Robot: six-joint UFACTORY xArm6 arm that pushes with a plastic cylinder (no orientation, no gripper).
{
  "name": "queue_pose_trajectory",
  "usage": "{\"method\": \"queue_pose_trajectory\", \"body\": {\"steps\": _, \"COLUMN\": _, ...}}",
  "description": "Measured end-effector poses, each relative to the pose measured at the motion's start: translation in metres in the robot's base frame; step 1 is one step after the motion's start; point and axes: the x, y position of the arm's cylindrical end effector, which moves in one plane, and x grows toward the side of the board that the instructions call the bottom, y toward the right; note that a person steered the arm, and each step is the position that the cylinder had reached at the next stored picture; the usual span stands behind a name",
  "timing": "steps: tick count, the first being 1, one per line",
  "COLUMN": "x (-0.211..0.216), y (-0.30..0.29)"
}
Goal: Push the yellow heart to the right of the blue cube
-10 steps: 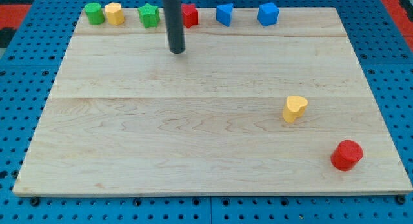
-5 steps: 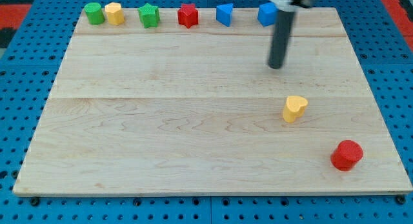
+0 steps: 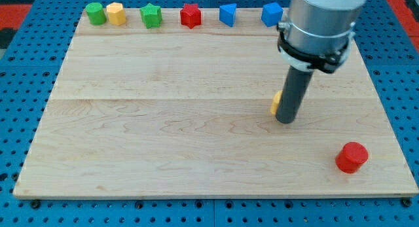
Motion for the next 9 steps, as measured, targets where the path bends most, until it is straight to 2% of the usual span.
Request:
{"method": "queue_pose_trajectory", "body": {"steps": 1, "x": -0.037, "y": -0.007}}
{"method": "queue_pose_trajectory", "body": {"steps": 2, "x": -0.091, "y": -0.006}}
{"method": "queue_pose_trajectory", "body": {"steps": 4, "x": -0.159, "y": 0.038}}
{"method": "queue_pose_trajectory", "body": {"steps": 5, "x": -0.152, "y": 0.045}}
{"method": "queue_pose_trajectory", "body": {"steps": 7, "x": -0.195, "y": 0.021}}
{"method": "queue_pose_trajectory", "body": {"steps": 9, "x": -0.212, "y": 0.055}}
